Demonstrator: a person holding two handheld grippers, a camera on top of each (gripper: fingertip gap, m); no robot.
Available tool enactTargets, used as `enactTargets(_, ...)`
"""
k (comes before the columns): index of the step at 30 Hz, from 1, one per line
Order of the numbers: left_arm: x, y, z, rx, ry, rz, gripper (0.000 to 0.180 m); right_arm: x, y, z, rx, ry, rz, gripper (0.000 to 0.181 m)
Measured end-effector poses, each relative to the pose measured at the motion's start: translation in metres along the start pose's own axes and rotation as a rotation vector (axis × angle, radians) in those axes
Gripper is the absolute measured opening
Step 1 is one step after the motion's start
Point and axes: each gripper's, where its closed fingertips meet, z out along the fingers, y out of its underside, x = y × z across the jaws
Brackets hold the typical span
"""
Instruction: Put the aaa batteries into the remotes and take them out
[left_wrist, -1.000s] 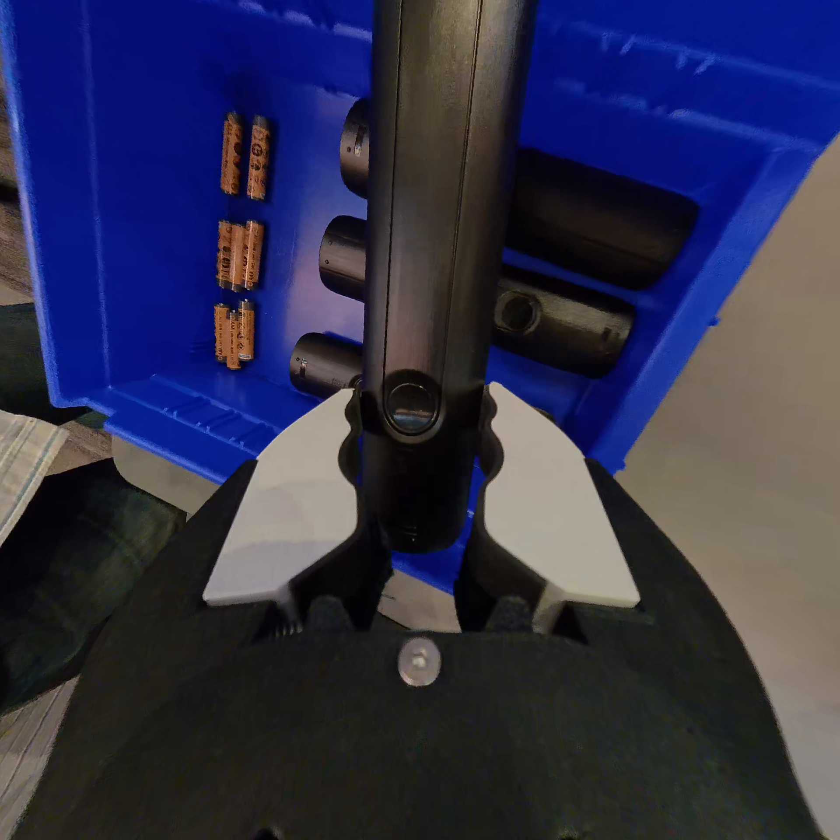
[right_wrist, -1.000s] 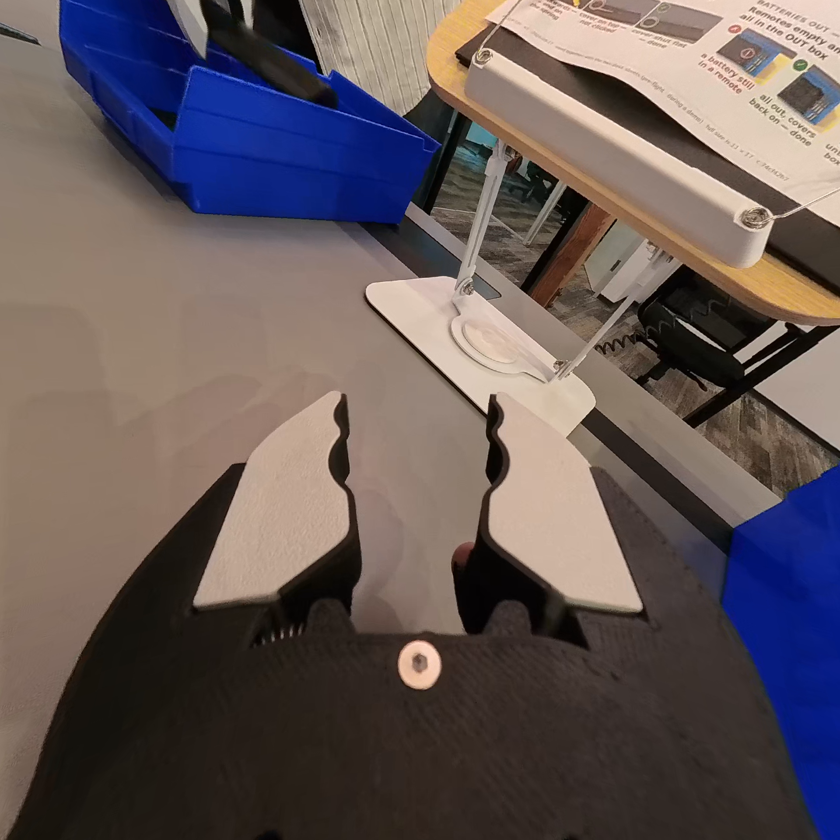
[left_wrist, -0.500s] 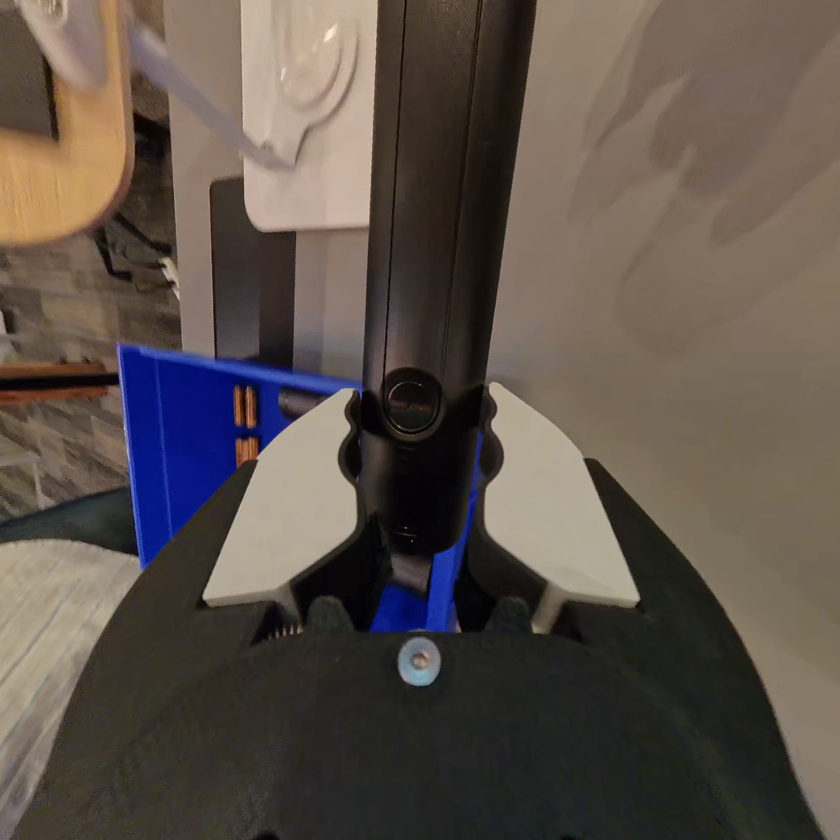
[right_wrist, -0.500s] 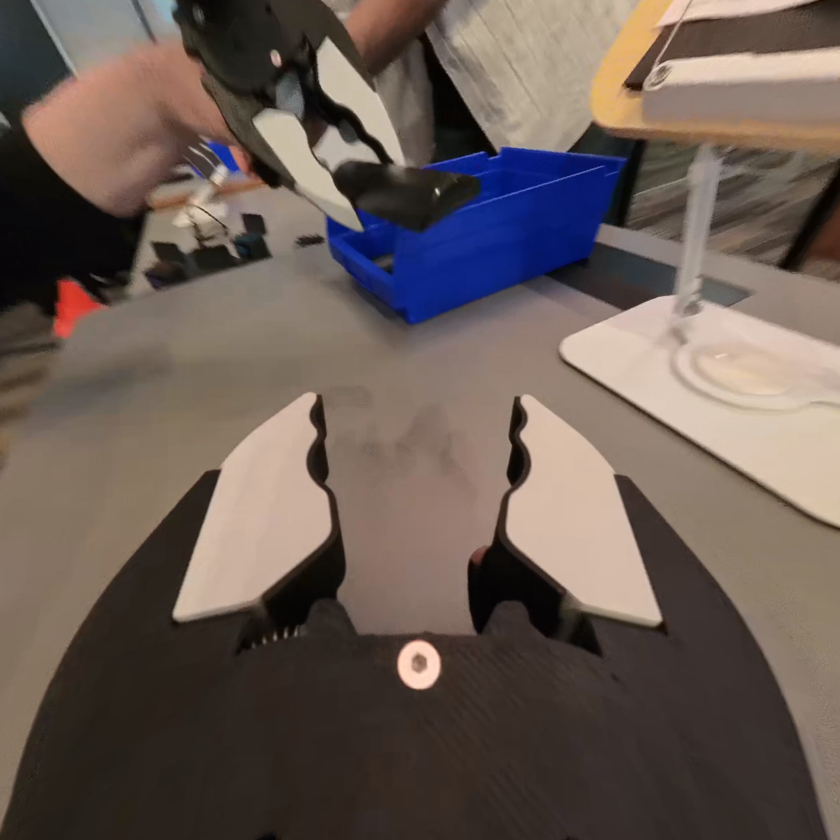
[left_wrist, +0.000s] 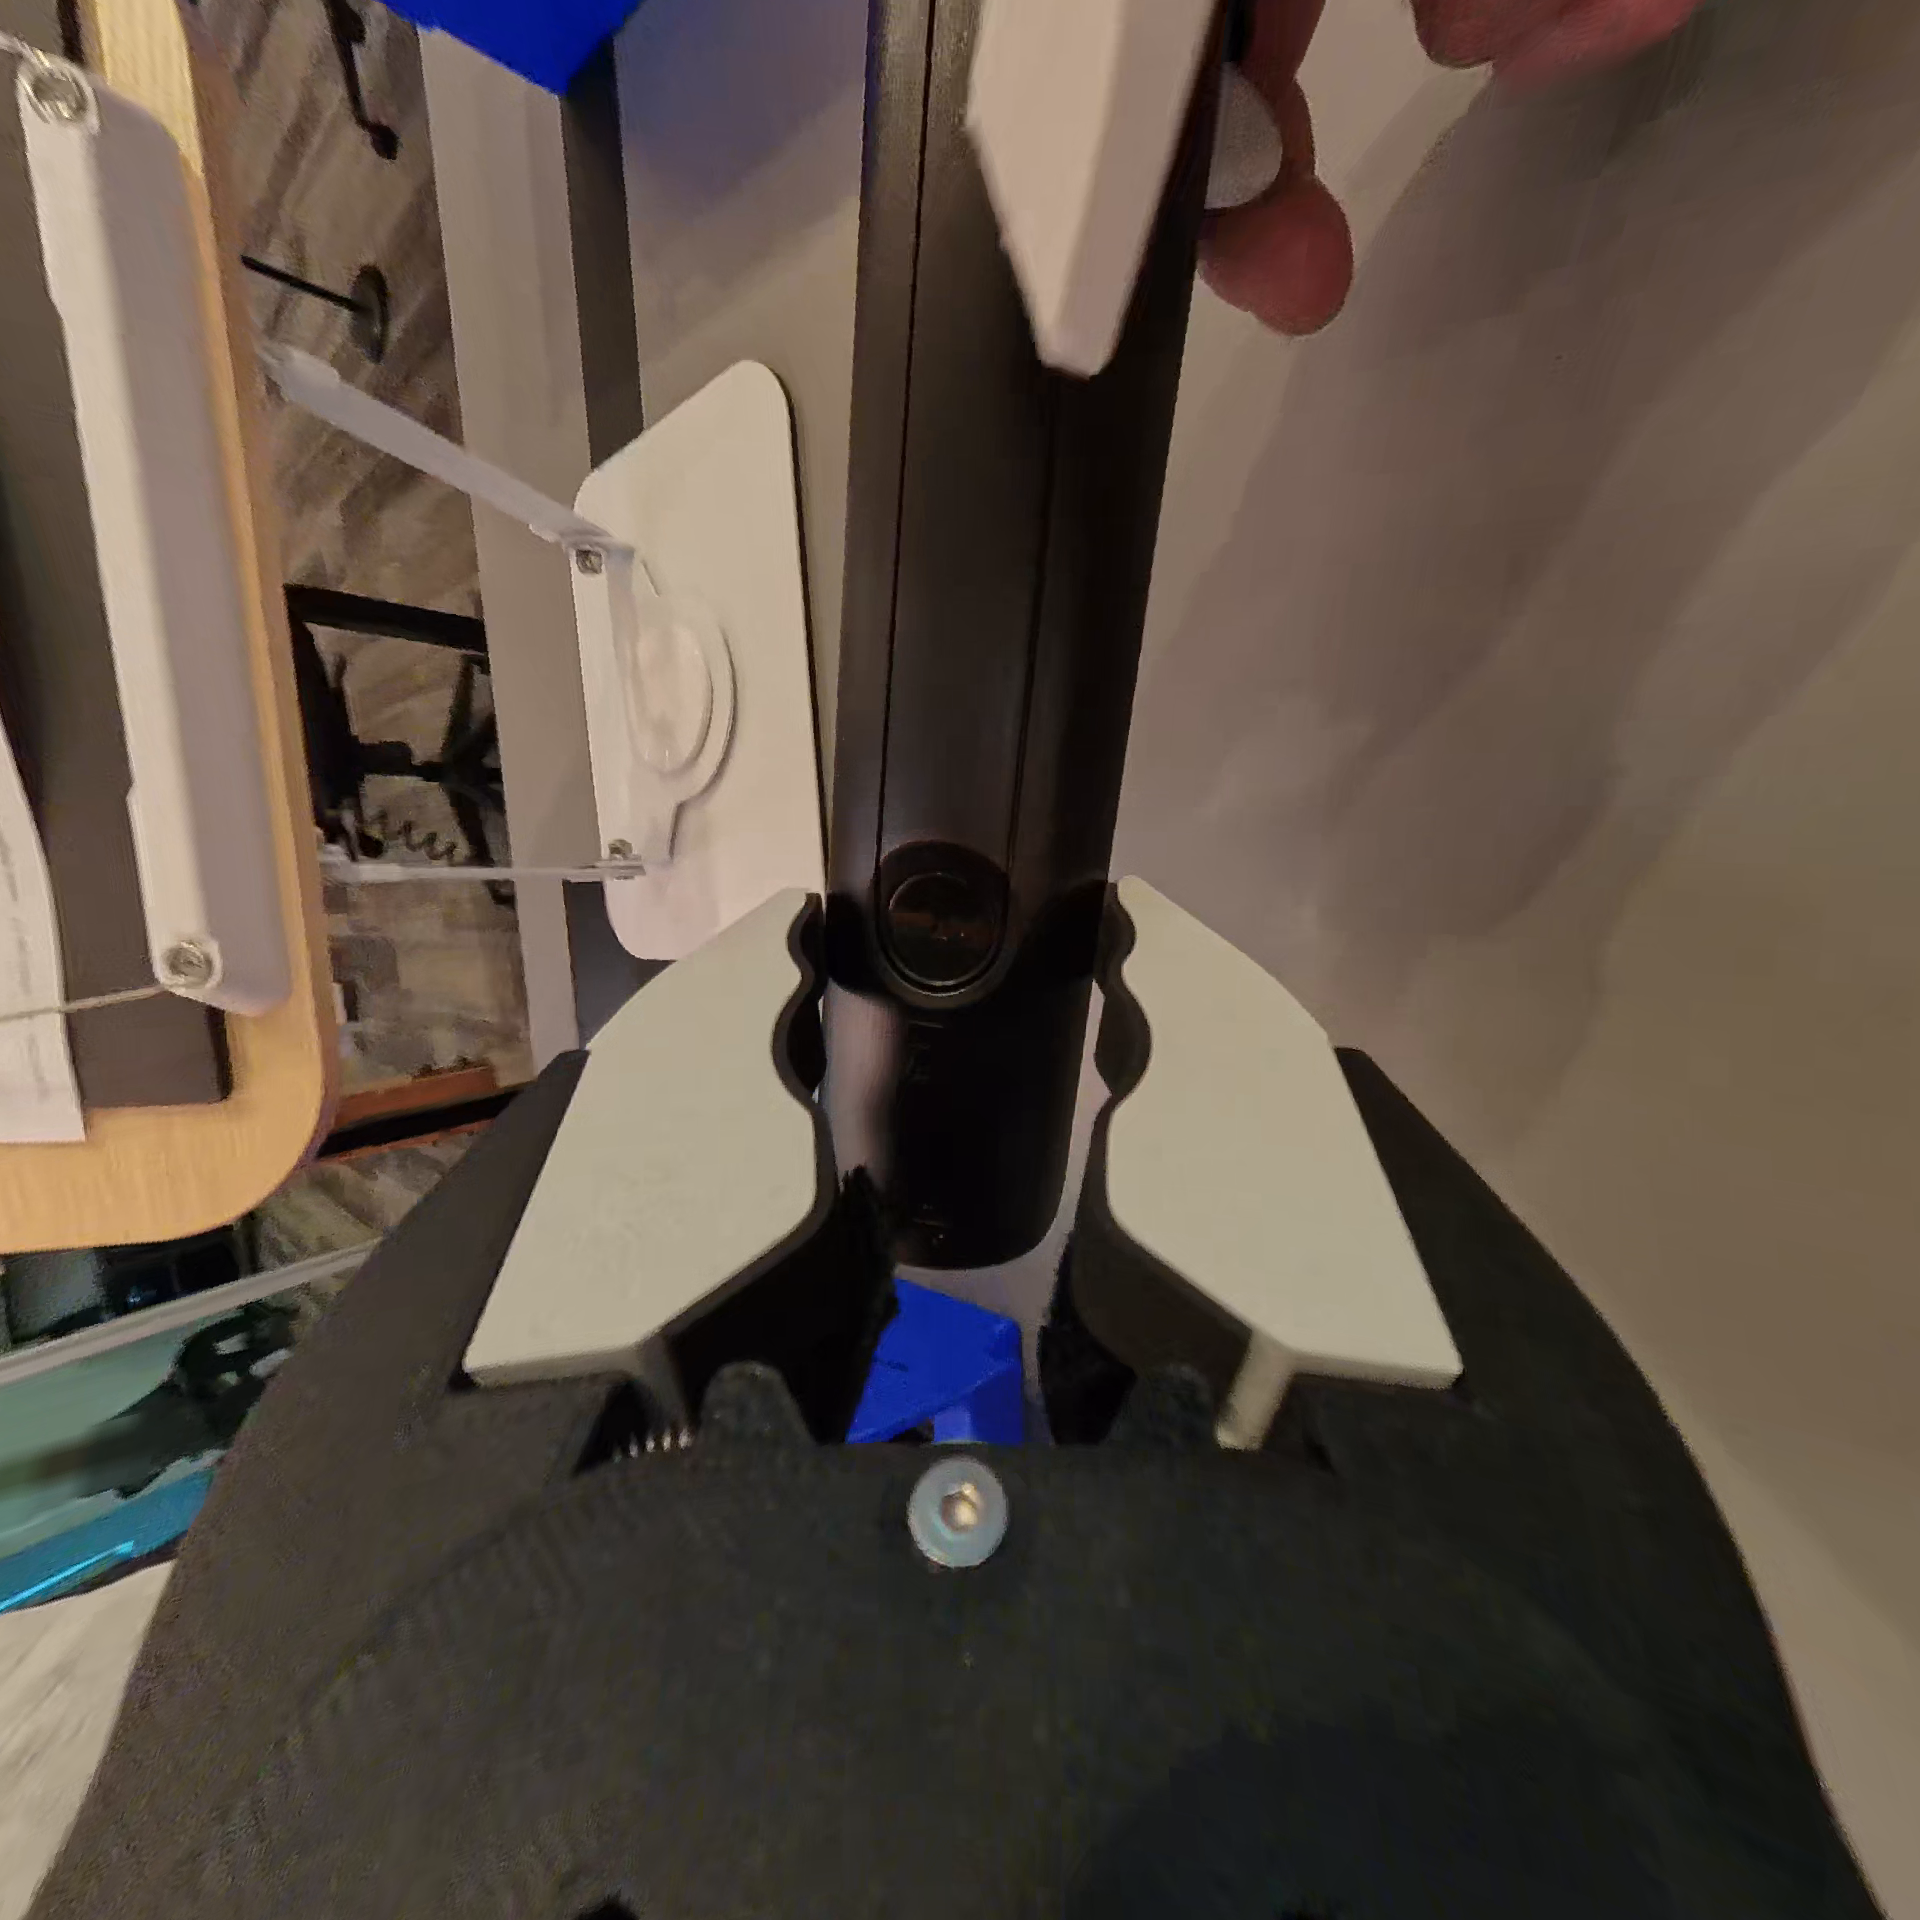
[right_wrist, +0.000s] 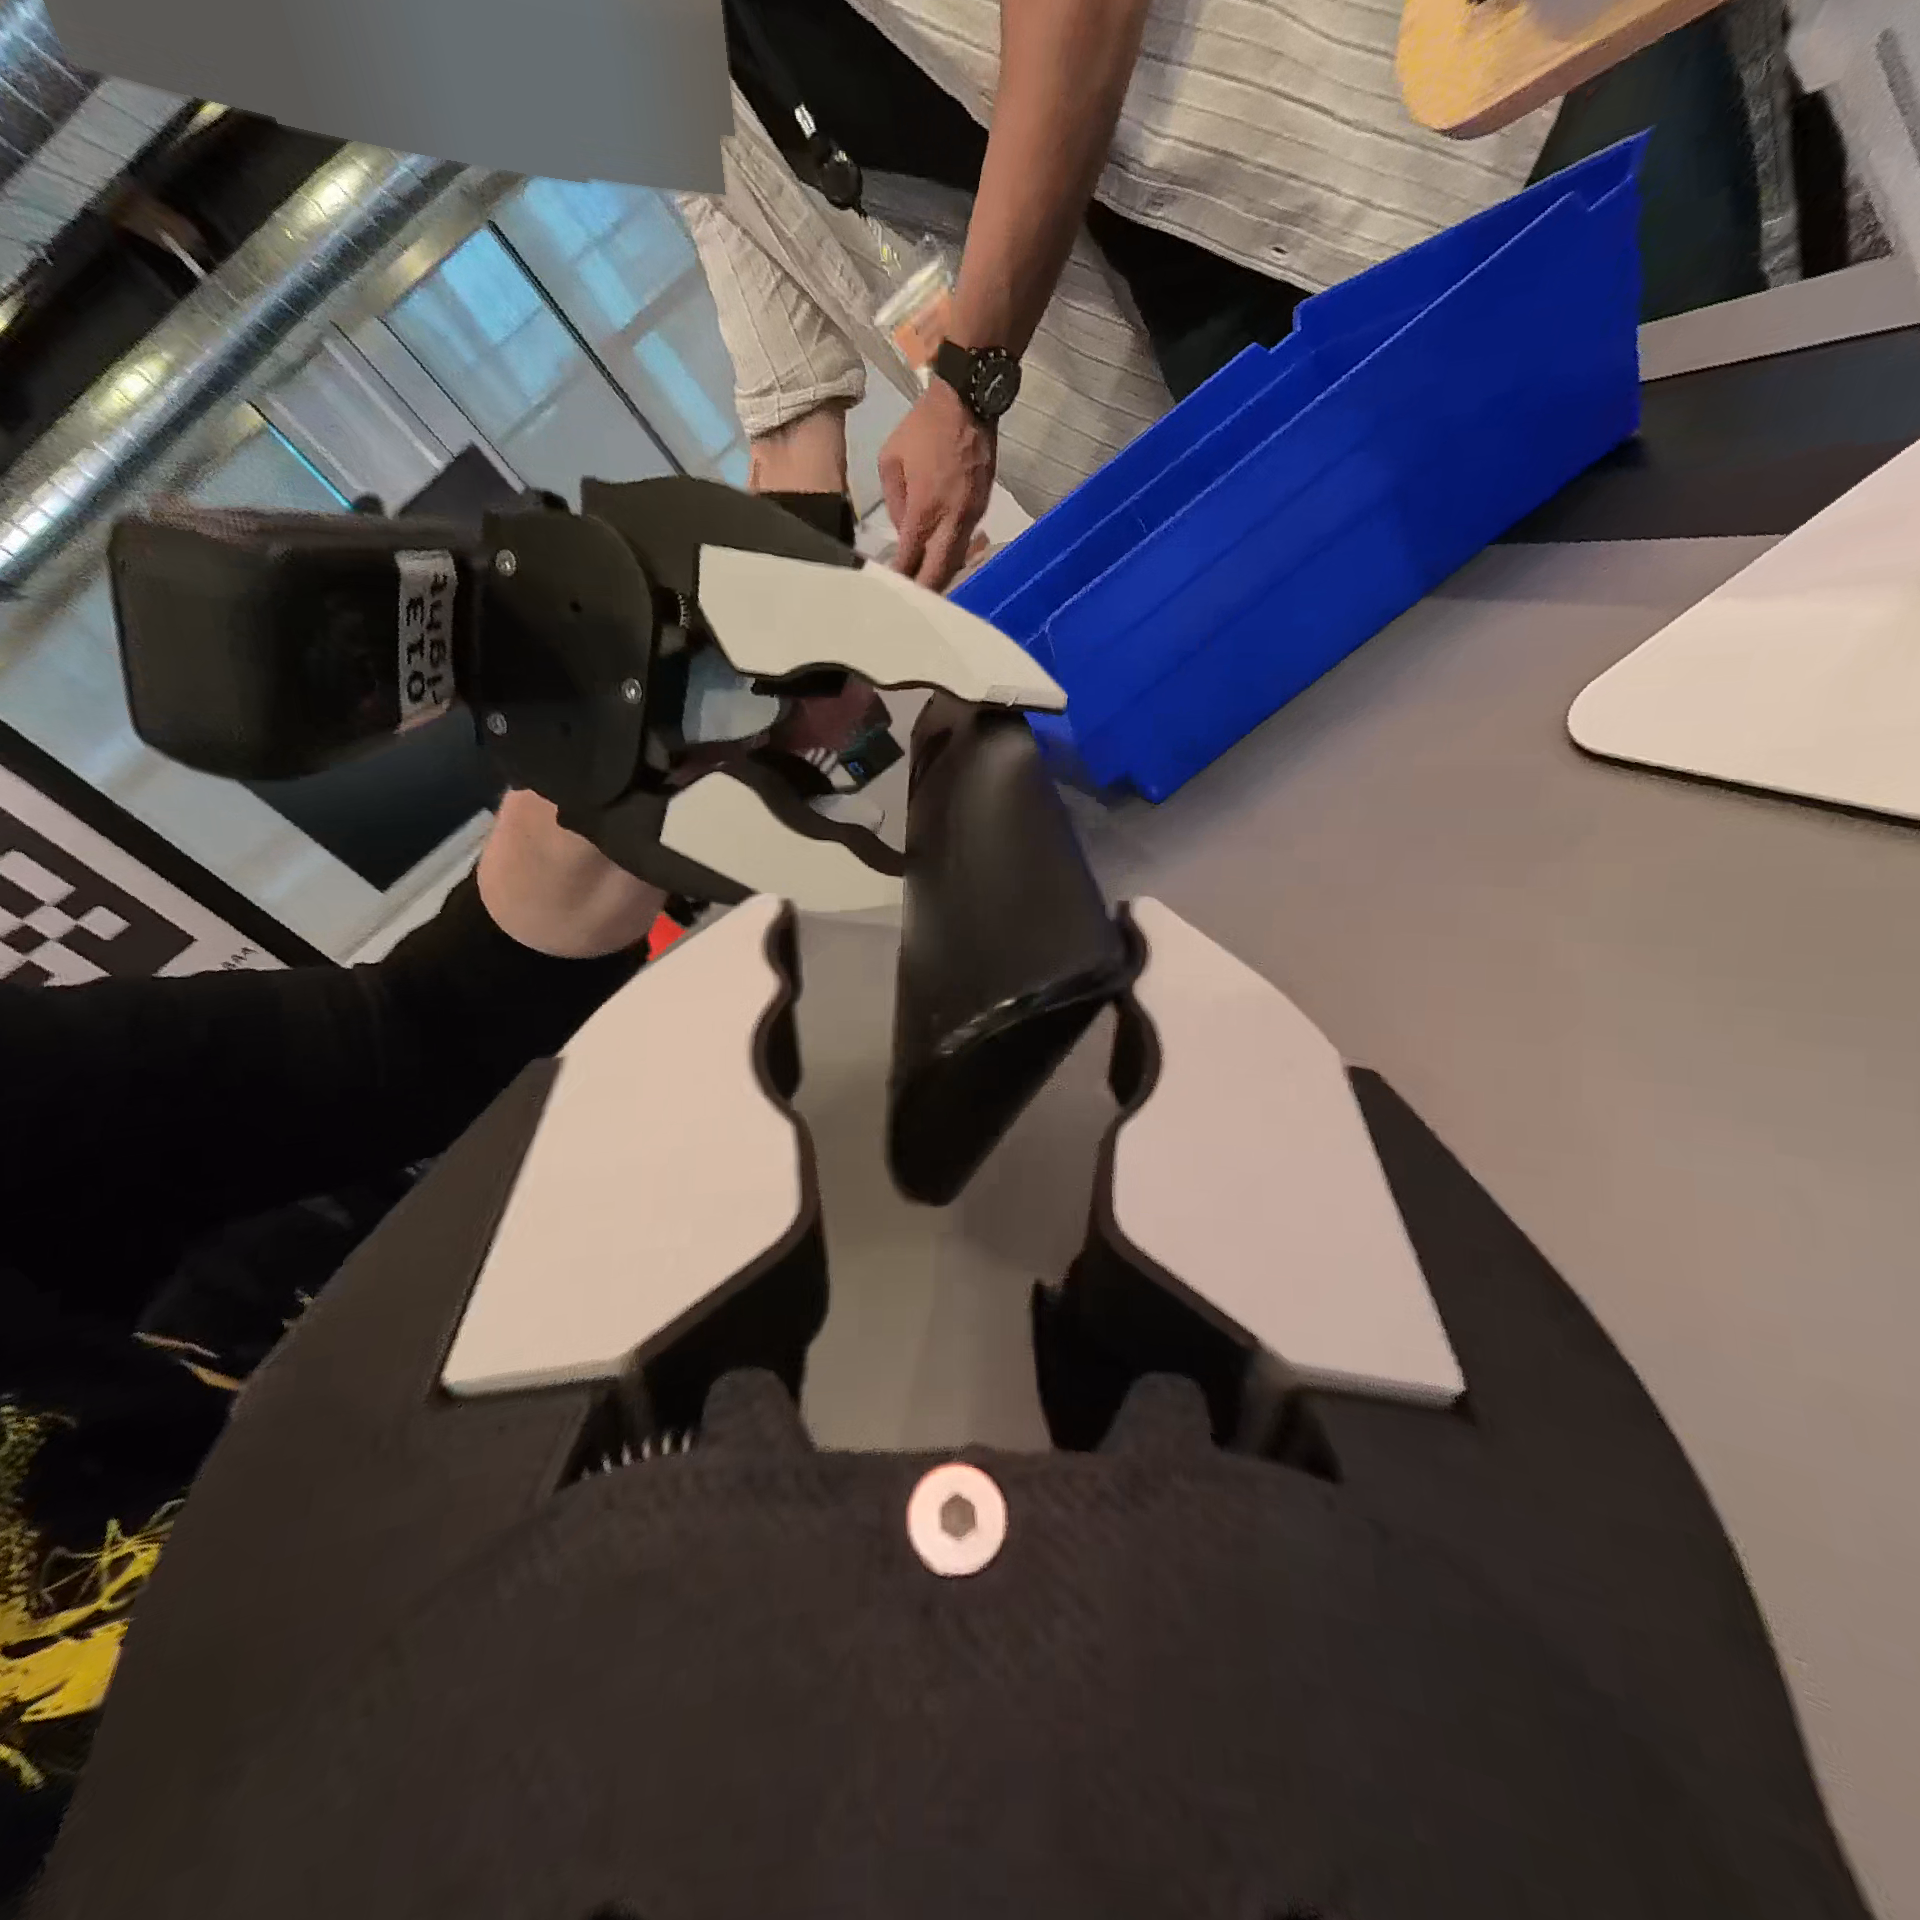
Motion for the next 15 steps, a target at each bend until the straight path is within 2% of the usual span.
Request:
enactTargets(2,0.000,-0.005,0.002,-0.004,-0.026,0.026,0.051,0.003,-0.002,-0.005,0.024,-0.008,0.034,0.038)
enactTargets(3,0.001,-0.007,0.003,-0.007,-0.030,0.034,0.050,0.005,-0.001,-0.006,0.022,-0.010,0.043,0.035)
enactTargets(12,0.000,-0.012,0.008,0.000,-0.066,0.036,0.051,0.010,0.001,-0.012,0.017,-0.012,0.062,0.030)
enactTargets(15,0.002,-0.015,0.005,0.033,-0.023,-0.017,0.052,0.011,-0.001,-0.017,0.028,-0.013,0.064,0.026)
